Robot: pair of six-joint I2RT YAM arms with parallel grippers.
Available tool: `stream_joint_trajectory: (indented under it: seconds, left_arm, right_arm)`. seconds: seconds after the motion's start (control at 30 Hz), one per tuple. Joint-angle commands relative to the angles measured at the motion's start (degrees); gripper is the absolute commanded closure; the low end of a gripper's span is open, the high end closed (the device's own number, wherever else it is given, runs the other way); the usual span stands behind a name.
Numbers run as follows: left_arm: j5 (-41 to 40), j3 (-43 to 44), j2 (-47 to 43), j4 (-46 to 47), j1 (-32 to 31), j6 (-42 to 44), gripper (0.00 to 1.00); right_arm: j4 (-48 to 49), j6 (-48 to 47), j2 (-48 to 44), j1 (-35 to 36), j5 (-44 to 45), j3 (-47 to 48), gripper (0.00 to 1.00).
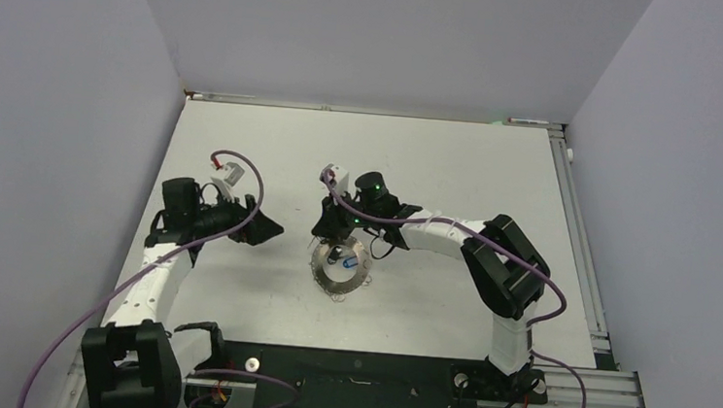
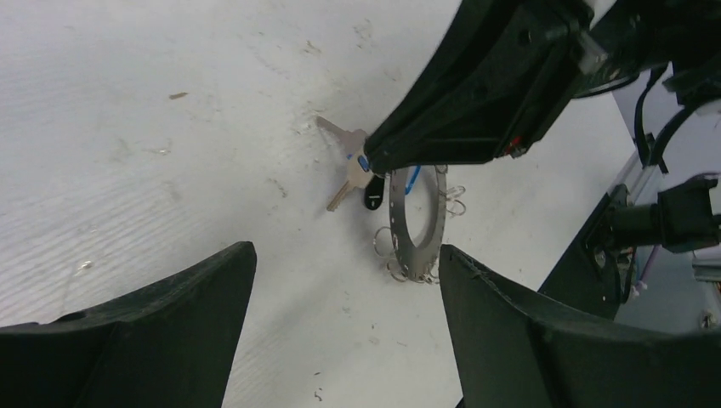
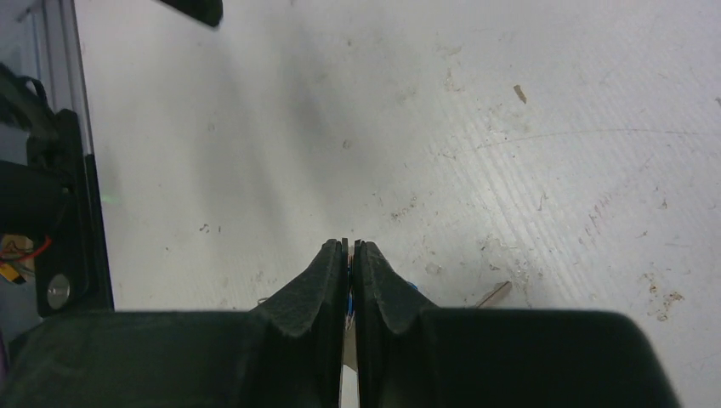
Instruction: Remove the keys from the keyring
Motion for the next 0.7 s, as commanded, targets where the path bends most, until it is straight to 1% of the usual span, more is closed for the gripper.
stream_joint_trajectory:
  seconds: [0.0,0.07,0.17,0.47,0.57,0.67]
  left_arm:
    - [-1.0,-3.0,-0.1,10.6,-7.2,-5.6,0.28]
    - [-2.0,-3.7,1.4,13.0,-9.7,-7.0,0.32]
    - [-3.0,-4.8,5.4,20.5,-13.2,-11.0,0.34]
    - [-6.3,-4.7,13.3,28.9,-25.1,-12.1,0.39]
    - [-7.1,-4.3,15.0,30.7,-26.2,-14.0,0.48]
    - [-8.9,-3.3,14.7,29.9,-26.1,-13.7,0.64]
  right_arm:
    - [13.3,10.0,-4.9,-1.4,-2.5,-2.1,0.95]
    - [15.2,12.2,-5.2,-1.7,-2.5,-3.1,0.95]
    - [17.9,15.7,-5.3,-1.9,-2.7,-4.3,0.95]
    - [22.6,21.9,-5.8,-2.6,-1.6,-6.6,0.95]
    - [23.8,23.9,-6.2,-3.2,-1.0,-7.3,0.95]
    - [26.4,27.2,-7.0,-4.5,-0.6,-9.4,0.95]
